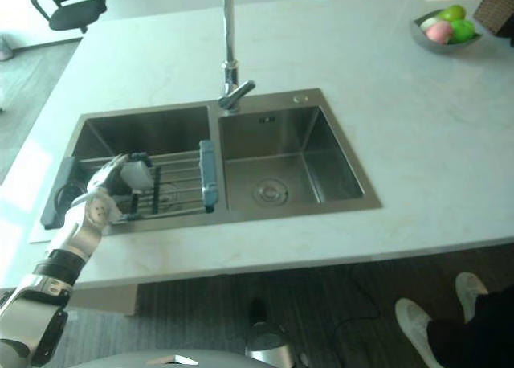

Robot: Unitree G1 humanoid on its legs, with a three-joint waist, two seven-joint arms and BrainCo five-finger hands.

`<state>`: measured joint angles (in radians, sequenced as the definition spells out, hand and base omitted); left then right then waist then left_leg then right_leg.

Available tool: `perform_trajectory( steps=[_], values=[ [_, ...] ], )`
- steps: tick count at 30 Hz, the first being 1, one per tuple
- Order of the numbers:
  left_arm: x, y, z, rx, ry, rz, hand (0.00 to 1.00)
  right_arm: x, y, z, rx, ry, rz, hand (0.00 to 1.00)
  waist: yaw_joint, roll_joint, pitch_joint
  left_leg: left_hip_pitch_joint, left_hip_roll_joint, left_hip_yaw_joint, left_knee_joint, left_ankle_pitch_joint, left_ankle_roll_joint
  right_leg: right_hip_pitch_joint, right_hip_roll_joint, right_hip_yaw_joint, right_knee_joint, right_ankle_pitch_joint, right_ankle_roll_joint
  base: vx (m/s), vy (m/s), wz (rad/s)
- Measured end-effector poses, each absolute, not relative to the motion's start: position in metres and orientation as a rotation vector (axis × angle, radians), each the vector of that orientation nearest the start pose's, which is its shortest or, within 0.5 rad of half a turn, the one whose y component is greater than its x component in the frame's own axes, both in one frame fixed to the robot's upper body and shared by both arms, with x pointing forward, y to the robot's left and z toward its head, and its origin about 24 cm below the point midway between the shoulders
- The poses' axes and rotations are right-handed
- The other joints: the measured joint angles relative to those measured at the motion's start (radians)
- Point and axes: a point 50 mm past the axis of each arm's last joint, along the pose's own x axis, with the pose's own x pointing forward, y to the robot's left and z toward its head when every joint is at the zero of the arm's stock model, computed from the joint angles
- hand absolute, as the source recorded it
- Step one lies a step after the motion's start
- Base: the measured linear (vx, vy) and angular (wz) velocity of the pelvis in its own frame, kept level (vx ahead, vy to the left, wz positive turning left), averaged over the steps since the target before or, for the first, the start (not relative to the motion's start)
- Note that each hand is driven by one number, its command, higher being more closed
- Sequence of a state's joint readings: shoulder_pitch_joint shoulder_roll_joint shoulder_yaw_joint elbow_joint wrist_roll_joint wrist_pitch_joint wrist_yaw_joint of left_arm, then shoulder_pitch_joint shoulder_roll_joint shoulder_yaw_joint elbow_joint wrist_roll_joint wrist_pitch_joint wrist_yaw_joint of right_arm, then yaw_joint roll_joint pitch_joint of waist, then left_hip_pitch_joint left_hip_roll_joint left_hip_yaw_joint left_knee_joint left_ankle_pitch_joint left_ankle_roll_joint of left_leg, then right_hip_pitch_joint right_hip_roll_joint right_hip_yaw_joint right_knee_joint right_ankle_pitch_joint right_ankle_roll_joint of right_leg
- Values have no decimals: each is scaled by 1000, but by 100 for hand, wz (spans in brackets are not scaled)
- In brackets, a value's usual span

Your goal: Walk over to the sink, pick up the cup, carry it to the dishwasher, place the cup inside the dishwasher, then close the dishwasher door

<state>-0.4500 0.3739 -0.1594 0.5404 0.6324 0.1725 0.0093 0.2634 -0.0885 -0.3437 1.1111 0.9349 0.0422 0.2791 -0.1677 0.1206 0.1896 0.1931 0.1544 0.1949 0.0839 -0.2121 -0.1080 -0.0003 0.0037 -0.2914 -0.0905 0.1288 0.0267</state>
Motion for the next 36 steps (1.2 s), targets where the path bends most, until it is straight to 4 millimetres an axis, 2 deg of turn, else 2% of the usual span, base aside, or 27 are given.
perform_trajectory(
  steps=[11,24,25,32,36],
  values=[
    [334,206,47,1069,203,-34,0,11,-216,-167,976,925,-749,0,2,0,0,-6,-4,-32,1,16,-4,9,-12,-39,0,-13,0,19,28,10],
    [331,197,45,1251,137,-121,0,14,-215,-168,951,948,-716,0,0,-13,-4,-9,-28,-28,2,45,2,7,-30,-24,0,-16,2,7,31,-2],
    [331,197,45,1252,137,-121,100,13,-215,-168,951,949,-716,0,0,-13,-4,-9,-29,-28,2,45,2,6,-31,-23,0,-16,2,0,0,0],
    [331,196,45,1269,152,-131,100,16,-216,-168,950,955,-714,0,-1,-16,-4,-9,-34,-28,2,45,3,4,-34,-15,0,-12,7,4,33,-2],
    [330,200,41,1268,240,-150,100,16,-215,-169,945,968,-712,0,-2,-23,-8,-7,-36,-27,3,45,3,5,-33,3,0,-11,7,-3,23,-11]
  ],
)
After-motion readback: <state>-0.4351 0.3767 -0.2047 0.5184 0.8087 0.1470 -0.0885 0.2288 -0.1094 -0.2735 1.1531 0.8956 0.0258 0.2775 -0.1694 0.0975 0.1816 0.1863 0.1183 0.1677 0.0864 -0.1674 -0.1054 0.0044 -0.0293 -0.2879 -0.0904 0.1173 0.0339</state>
